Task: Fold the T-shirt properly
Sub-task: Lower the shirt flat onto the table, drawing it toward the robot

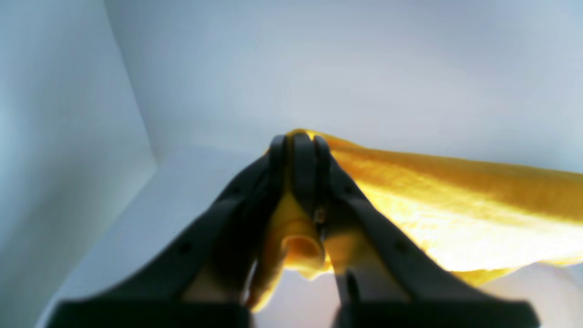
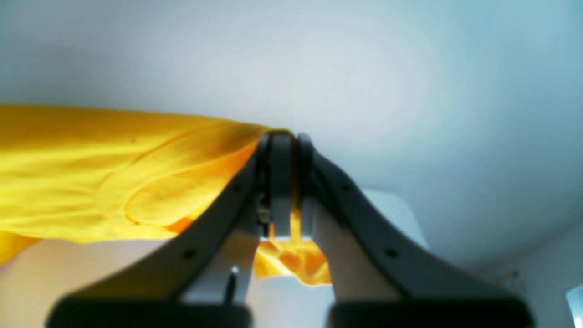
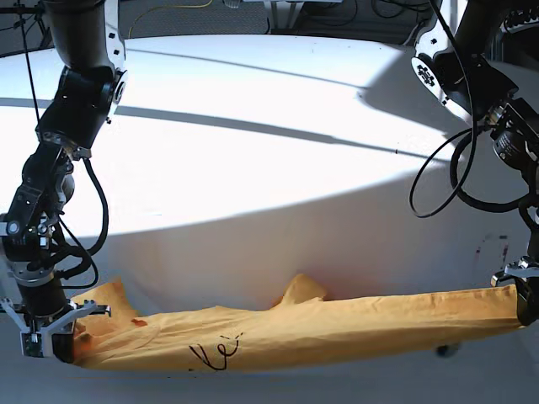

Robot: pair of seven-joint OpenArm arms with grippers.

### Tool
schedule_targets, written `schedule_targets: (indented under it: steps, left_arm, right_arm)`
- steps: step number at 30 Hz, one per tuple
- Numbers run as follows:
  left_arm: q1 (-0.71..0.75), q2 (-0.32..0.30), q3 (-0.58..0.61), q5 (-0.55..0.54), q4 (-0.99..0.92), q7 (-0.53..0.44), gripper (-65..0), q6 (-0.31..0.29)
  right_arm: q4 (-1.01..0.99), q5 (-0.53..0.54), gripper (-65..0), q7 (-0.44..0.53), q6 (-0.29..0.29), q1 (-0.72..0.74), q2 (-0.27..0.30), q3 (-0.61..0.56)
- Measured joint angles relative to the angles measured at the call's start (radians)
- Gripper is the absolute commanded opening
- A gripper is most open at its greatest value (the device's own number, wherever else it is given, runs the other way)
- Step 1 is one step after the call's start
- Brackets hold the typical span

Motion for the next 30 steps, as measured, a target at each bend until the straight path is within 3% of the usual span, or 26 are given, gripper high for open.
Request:
schedule_targets:
  steps: [4,14,17,22,30]
  left_arm:
    - [0.144,-0.001,-0.06,-0.064,0.005,0.001,-65.0,-0.001]
    - [0.494,-0.003,-0.177,-0.178,-0.003,0.001,-65.0,-0.068]
    - [0.568,-0.003,-0.2,-0.181,-0.003,0.001,-65.0,-0.103]
    - [0.666,-0.003,-0.232,-0.189,-0.003,-0.001,-65.0,-0.146]
    - [0.799,-0.014,-0.242,-0.187,-0.004,0.001,-65.0,-0.2]
  right_arm:
    - [0.074,-0.002,-64.4,-0.005,-0.002,-0.18,-0.047,0.035]
    - [0.222,0.004,-64.5,0.005,0.006,-0.525,-0.196,0.125]
    - [0.224,0.0,-64.5,0.002,0.039,-0.587,-0.225,0.156]
    - [0.224,0.001,-64.5,0.015,0.085,-0.668,-0.254,0.195]
    - [0.223,-0.003,-64.7,0.013,0.109,-0.78,-0.275,0.205]
